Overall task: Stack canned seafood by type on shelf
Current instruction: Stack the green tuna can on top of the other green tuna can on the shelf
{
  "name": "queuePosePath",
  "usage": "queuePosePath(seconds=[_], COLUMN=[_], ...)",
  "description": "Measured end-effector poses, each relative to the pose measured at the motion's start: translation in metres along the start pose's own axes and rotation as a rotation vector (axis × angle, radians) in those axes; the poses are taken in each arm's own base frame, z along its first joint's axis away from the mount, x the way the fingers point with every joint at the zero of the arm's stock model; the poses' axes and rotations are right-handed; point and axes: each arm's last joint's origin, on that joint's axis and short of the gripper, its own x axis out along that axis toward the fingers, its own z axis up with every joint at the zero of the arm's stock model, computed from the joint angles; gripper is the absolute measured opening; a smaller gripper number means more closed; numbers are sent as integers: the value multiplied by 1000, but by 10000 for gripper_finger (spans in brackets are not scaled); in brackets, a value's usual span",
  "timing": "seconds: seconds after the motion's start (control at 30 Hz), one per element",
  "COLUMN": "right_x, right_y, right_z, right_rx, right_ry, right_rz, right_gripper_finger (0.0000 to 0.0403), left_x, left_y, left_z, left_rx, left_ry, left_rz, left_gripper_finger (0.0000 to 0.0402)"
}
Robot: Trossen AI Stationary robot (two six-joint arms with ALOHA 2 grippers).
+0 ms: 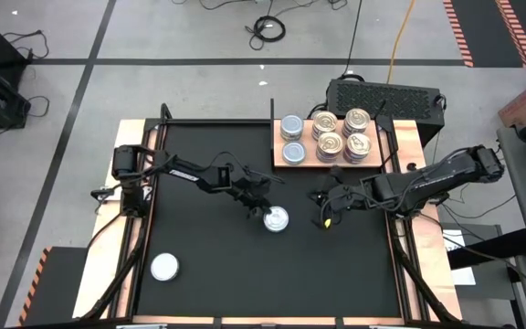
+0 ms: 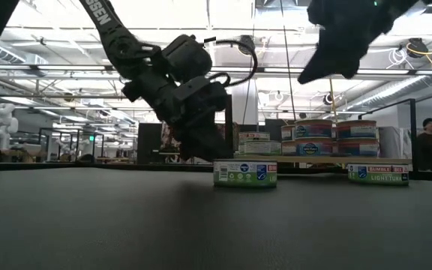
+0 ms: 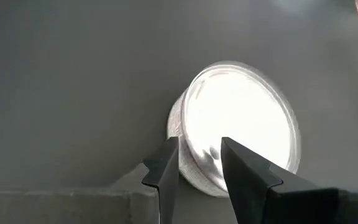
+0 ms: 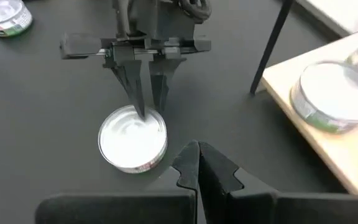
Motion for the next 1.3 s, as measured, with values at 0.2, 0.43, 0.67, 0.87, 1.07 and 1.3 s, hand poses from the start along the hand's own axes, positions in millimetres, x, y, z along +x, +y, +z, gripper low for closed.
queuePosePath(seconds=[0.2,0.43,0.67,0.87,1.07,1.3], right_x=[13,14,14,14,13,13], right_y=[-2,-3,-3,-1,-1,-1], right_z=[-19,-21,-21,-19,-20,-20], right_rx=[45,45,39,49,51,46], right_ry=[17,28,24,8,22,23], right_rz=[21,37,39,52,78,81], right_gripper_finger=[0,0,0,0,0,0], left_x=[9,9,8,6,-5,-22], left_y=[5,6,6,11,25,34], left_z=[-2,-2,-2,-1,2,12], left_rx=[-23,-49,-44,-65,-146,-168], left_ry=[-16,-18,-13,-7,4,-26], left_rz=[-17,-32,-51,-73,-126,-145], left_gripper_finger=[121,111,16,3,1,1])
